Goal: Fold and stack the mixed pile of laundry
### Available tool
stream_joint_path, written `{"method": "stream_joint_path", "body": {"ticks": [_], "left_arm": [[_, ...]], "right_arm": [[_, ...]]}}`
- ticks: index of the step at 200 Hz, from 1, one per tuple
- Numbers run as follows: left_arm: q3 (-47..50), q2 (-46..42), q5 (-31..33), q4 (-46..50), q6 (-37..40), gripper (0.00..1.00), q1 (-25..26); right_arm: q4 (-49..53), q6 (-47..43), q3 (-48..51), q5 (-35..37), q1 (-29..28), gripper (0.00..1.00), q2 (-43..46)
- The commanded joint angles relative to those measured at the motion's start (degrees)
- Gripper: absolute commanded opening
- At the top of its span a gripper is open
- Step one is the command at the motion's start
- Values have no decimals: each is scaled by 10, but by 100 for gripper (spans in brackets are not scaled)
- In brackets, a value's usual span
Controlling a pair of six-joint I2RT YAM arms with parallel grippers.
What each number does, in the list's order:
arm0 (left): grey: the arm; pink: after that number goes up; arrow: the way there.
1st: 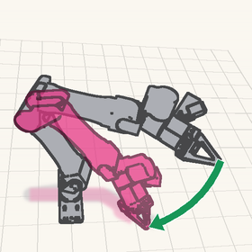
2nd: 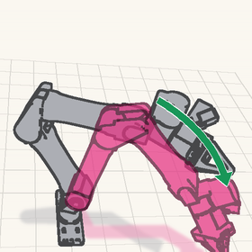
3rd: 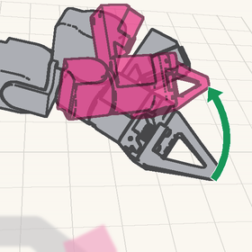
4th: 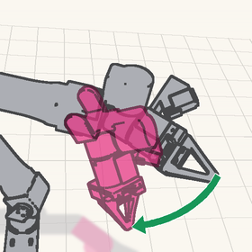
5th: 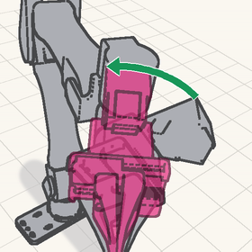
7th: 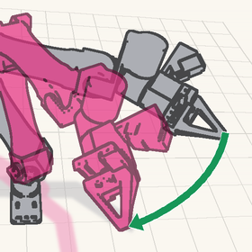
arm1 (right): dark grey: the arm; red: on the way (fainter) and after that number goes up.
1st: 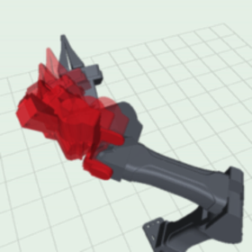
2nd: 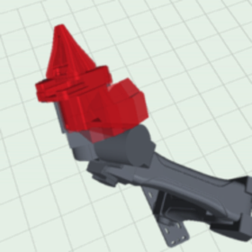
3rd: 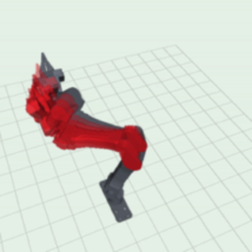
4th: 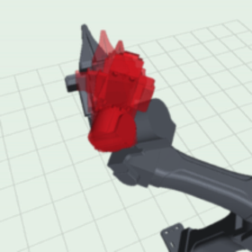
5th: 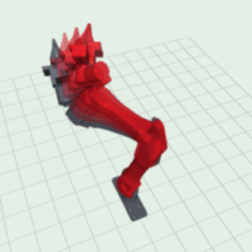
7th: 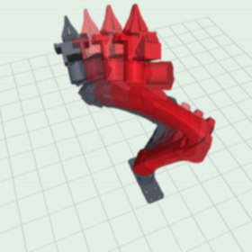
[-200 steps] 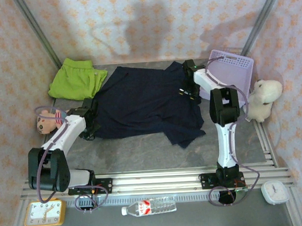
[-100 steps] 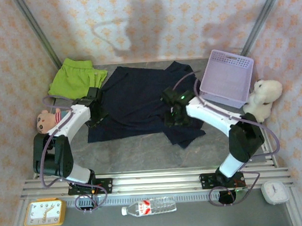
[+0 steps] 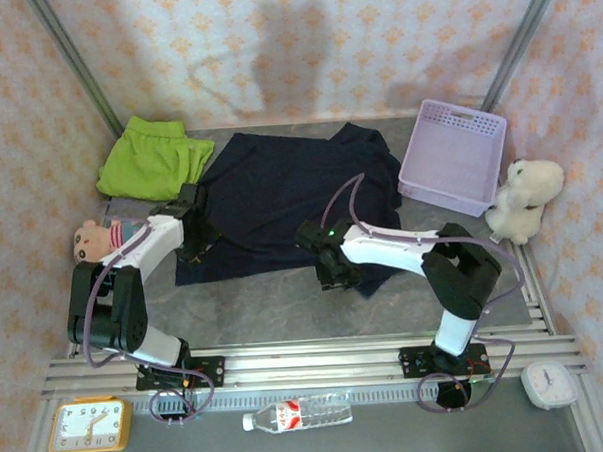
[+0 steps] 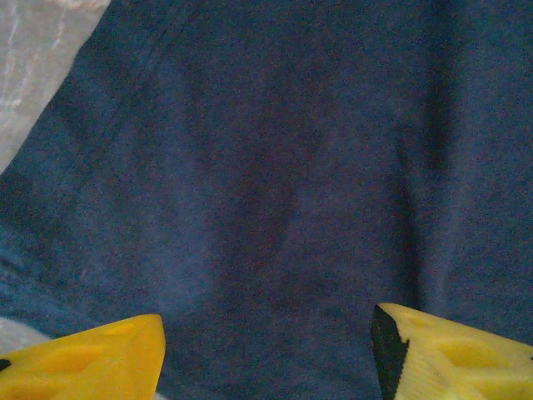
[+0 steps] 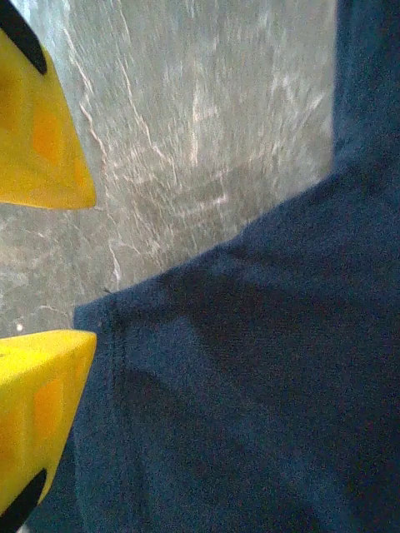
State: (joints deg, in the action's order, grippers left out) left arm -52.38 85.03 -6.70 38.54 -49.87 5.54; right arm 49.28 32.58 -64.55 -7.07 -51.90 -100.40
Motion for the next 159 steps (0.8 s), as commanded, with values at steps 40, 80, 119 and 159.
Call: {"method": "stream_joint_path", "body": {"ticks": [40, 80, 119, 159], "left_arm": [[24, -47, 8, 16, 1, 67, 1], [22, -50, 7, 19, 4, 67, 0], [14, -56, 22, 26, 16, 67, -3], [-2, -29, 20, 17, 19, 67, -11]], "right_arm": [[-13, 45, 16, 91, -1, 31, -23], [-21, 49, 22, 75, -1, 0, -30], [57, 63, -11, -69, -19, 0, 81], [-8, 135, 7, -340, -36, 3, 98]]}}
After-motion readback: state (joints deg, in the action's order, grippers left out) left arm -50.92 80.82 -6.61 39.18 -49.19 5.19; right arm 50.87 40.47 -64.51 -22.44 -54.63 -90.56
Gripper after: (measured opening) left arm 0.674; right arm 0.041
